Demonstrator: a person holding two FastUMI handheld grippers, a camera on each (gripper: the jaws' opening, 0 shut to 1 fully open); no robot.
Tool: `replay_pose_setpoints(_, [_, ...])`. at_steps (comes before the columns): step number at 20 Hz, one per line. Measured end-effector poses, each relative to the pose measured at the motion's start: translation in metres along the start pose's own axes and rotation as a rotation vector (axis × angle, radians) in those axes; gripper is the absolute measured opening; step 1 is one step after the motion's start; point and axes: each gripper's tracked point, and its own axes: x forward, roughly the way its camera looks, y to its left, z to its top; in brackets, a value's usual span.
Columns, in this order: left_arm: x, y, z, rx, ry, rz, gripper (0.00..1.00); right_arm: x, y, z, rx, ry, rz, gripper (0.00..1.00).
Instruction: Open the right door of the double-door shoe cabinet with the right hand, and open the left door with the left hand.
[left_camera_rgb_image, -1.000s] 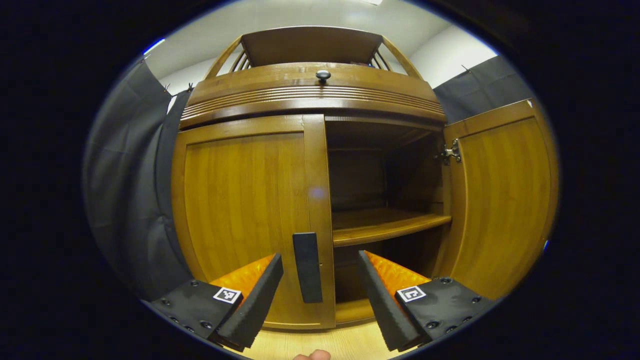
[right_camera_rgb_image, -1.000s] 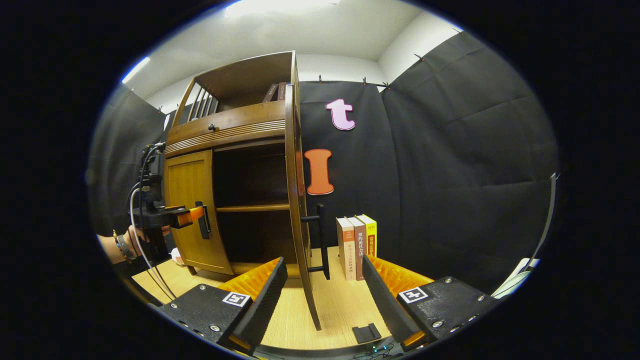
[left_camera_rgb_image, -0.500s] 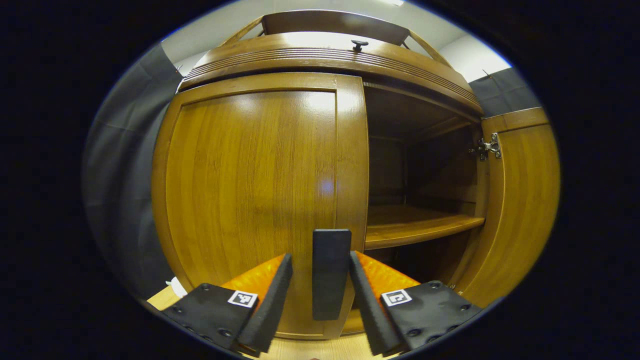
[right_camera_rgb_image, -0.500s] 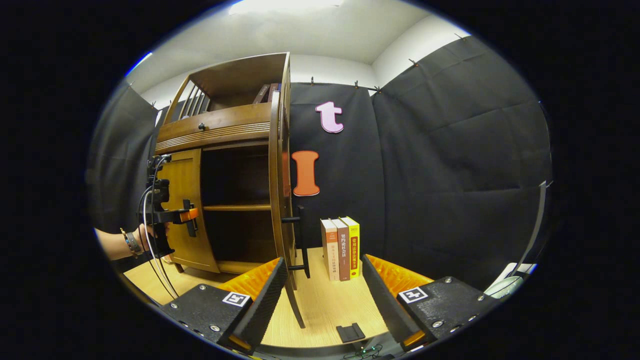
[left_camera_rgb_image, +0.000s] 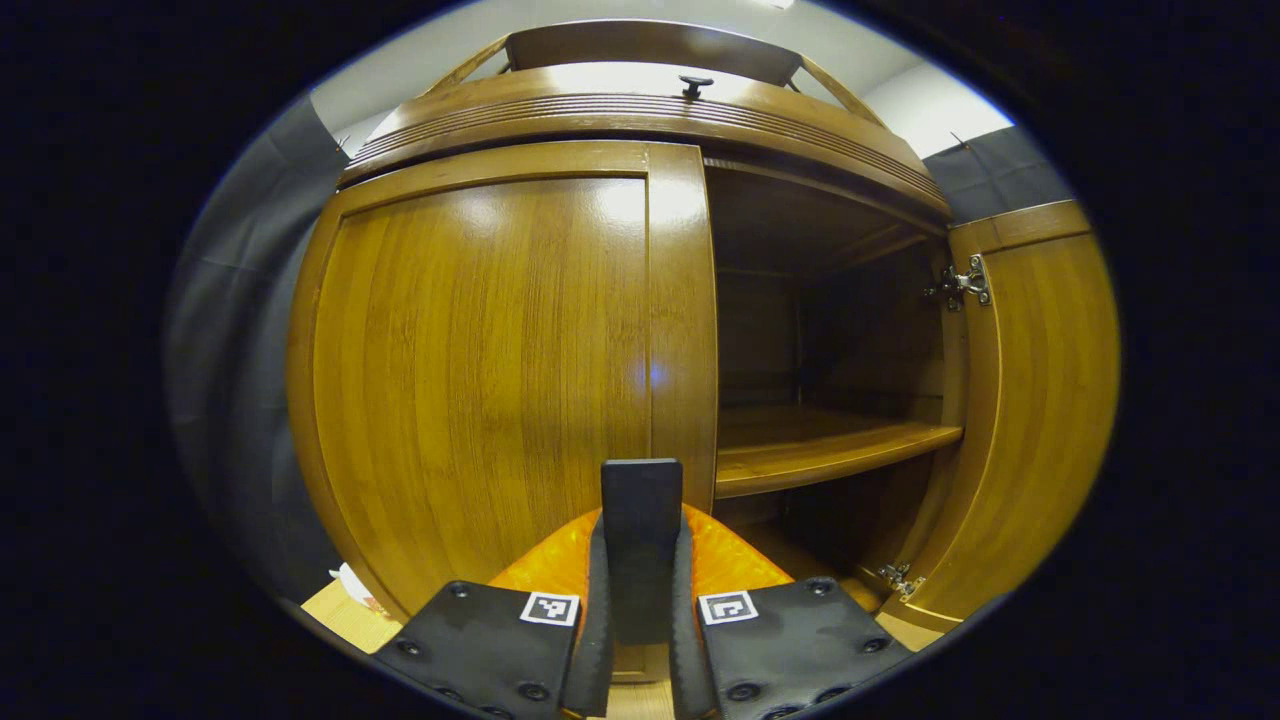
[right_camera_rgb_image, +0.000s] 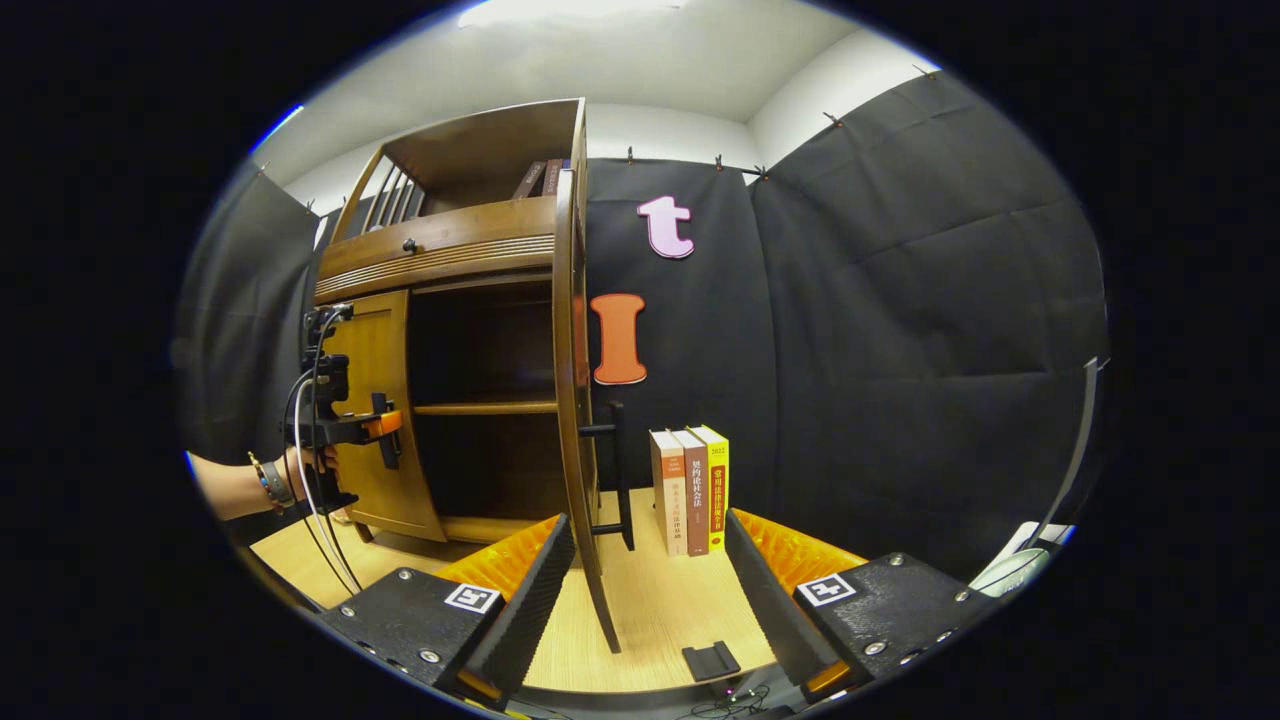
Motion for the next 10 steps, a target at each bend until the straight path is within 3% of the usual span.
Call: replay_pose_setpoints(10, [-0.087, 0.016, 0.005, 0.026, 0.025, 0.005, 0.28, -0.007, 0.018, 0.003, -0.023, -0.008, 0.039, 0.92])
